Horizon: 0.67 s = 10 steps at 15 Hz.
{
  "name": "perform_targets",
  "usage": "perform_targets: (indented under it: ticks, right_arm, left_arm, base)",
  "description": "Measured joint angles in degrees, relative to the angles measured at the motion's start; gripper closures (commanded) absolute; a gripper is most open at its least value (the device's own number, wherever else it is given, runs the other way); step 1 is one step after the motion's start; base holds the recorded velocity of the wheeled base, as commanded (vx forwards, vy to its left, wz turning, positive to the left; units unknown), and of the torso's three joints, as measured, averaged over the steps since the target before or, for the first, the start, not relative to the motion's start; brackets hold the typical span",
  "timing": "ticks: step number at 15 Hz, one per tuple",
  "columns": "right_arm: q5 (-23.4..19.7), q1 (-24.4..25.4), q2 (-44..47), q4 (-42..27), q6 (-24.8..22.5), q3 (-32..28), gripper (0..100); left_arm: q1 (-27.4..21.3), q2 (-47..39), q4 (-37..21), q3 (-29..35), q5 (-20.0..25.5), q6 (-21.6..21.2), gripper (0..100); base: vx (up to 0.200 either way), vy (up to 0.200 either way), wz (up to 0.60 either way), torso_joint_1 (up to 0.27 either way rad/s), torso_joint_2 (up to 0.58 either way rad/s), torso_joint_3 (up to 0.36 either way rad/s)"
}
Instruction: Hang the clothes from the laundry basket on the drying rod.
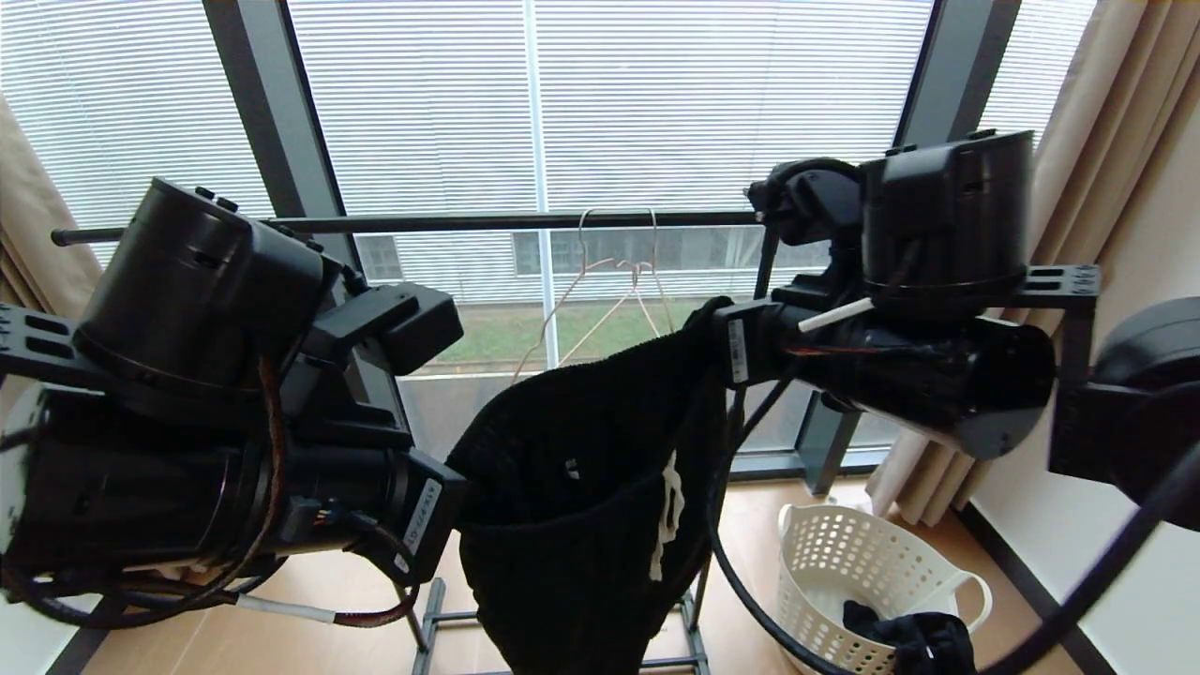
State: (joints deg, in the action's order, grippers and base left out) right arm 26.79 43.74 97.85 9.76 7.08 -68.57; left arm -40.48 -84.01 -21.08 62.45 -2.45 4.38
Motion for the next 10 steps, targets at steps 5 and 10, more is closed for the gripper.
perform_targets:
  ticks: [5,10]
  right_arm:
    - [2.24,0.88,-9.92,0.17,3.58,14.32,100]
    - [4.75,1.55,-11.36,-0.33,4.02,16.86,100]
  left_arm:
    - [2.21,-3.60,7.92,-0.20,0.02,-1.80,100]
    - [2.21,-6.49,9.70,-0.35,0.02,-2.11,100]
  base:
    - [0.000,0.000,0.00,0.000,0.00,0.000]
    - [0.000,0.000,0.00,0.000,0.00,0.000]
